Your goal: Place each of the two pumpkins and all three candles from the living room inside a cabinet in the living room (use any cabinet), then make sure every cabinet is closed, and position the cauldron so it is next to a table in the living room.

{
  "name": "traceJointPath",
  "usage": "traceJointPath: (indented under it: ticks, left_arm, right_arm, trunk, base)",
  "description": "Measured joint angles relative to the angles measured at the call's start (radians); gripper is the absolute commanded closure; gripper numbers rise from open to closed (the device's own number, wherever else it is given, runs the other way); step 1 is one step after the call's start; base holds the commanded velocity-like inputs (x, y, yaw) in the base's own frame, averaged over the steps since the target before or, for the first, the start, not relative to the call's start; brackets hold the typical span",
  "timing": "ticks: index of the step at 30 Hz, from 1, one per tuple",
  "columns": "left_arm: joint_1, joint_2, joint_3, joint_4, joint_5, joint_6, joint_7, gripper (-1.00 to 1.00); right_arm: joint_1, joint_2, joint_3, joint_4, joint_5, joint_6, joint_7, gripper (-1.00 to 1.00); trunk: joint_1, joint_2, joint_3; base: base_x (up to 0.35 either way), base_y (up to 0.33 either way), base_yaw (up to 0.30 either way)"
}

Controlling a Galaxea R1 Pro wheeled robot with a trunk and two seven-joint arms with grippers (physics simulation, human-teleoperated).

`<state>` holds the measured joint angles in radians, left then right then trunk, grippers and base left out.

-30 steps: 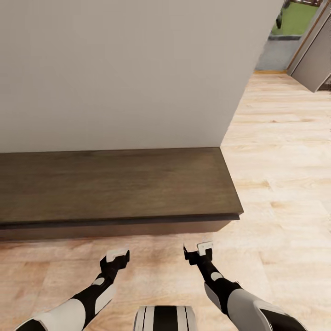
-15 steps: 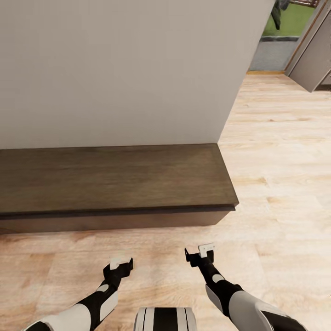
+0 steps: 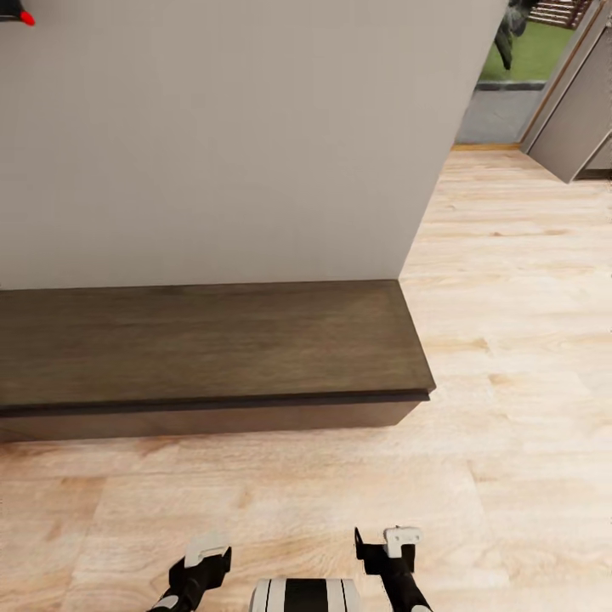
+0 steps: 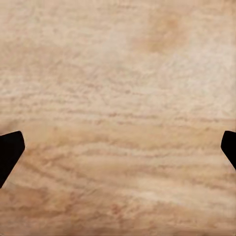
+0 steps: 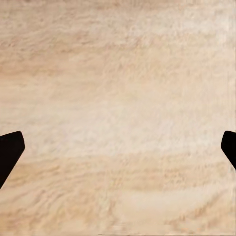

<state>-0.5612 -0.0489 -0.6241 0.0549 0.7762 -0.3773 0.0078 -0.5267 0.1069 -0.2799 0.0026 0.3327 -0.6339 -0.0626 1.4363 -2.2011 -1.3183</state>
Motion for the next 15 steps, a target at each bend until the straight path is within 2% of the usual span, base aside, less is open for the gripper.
traceJointPath:
  ticks: [2,5,10,13,15]
  left_arm:
    - [0.001,0.003,0.001,0.000,0.000,0.000,0.003,-1.00]
    - [0.001,0.008,0.001,0.001,0.001,0.000,0.006,-1.00]
    - [0.001,0.031,0.001,0.001,0.002,0.001,0.007,-1.00]
    - [0.005,0.035,0.000,0.001,0.001,0.001,0.008,-1.00]
    - [0.009,0.035,0.000,0.000,0.001,0.002,0.008,-1.00]
  right_arm:
    - [0.007,-0.007,-0.006,0.001,-0.044,-0.004,-0.003,-1.00]
    - [0.011,-0.009,-0.008,0.002,-0.064,-0.005,-0.005,-1.00]
    - [0.040,-0.012,-0.009,0.019,-0.069,-0.005,-0.005,-1.00]
    - [0.062,-0.041,-0.014,0.018,-0.070,-0.007,-0.005,-1.00]
    - [0.066,-0.049,-0.014,0.021,-0.070,-0.007,-0.005,-1.00]
  trunk:
    - [-0.008,0.014,0.010]
    - [-0.019,0.035,0.024]
    - [-0.038,0.070,0.048]
    - [-0.050,0.091,0.062]
    - [-0.057,0.105,0.072]
  base:
    - [0.000,0.000,0.000]
    - [0.000,0.000,0.000]
    - [0.000,0.000,0.000]
    - [0.000,0.000,0.000]
    - [0.000,0.000,0.000]
